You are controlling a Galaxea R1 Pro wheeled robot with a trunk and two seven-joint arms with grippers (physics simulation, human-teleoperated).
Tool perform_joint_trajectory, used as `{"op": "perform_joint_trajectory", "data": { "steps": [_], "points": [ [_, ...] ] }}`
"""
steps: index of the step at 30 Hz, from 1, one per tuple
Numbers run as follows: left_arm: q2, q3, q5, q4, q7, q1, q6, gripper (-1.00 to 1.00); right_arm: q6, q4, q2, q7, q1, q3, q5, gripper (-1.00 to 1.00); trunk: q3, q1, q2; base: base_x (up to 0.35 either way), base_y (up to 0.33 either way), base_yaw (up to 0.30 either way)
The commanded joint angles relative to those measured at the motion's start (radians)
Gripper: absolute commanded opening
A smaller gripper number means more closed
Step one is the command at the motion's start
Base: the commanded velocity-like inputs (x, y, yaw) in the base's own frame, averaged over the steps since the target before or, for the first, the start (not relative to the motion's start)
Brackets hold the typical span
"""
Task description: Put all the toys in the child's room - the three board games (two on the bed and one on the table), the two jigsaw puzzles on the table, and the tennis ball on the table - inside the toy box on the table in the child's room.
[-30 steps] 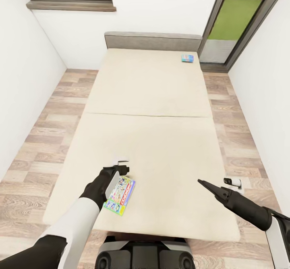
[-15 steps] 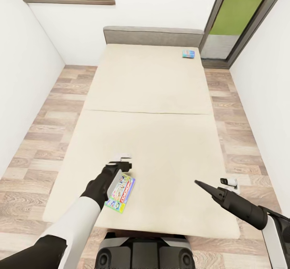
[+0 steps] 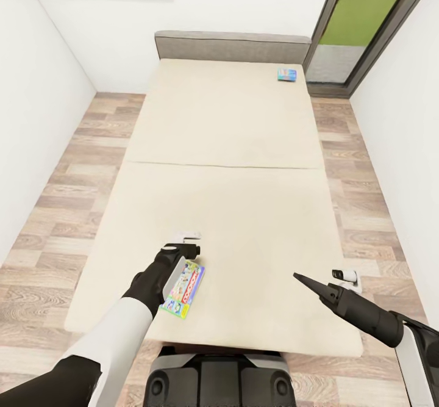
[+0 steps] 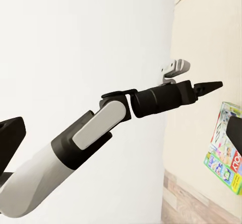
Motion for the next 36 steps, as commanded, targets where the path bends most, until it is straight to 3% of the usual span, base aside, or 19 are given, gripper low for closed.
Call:
{"op": "perform_joint_trajectory", "data": {
  "steps": [1, 36],
  "points": [
    [0.000, -0.003, 0.009, -0.001, 0.008, 0.000, 0.004, 1.00, 0.006, 0.000, 0.000, 0.001, 0.000, 0.000, -0.002, 1.00, -0.003, 0.000, -0.002, 0.000, 0.000, 0.000],
    [0.000, -0.005, 0.006, -0.001, 0.008, 0.000, -0.003, 1.00, 0.004, 0.001, 0.000, 0.003, 0.000, 0.001, -0.002, 1.00, -0.061, 0.000, -0.002, 0.000, 0.000, 0.000]
  ]
}}
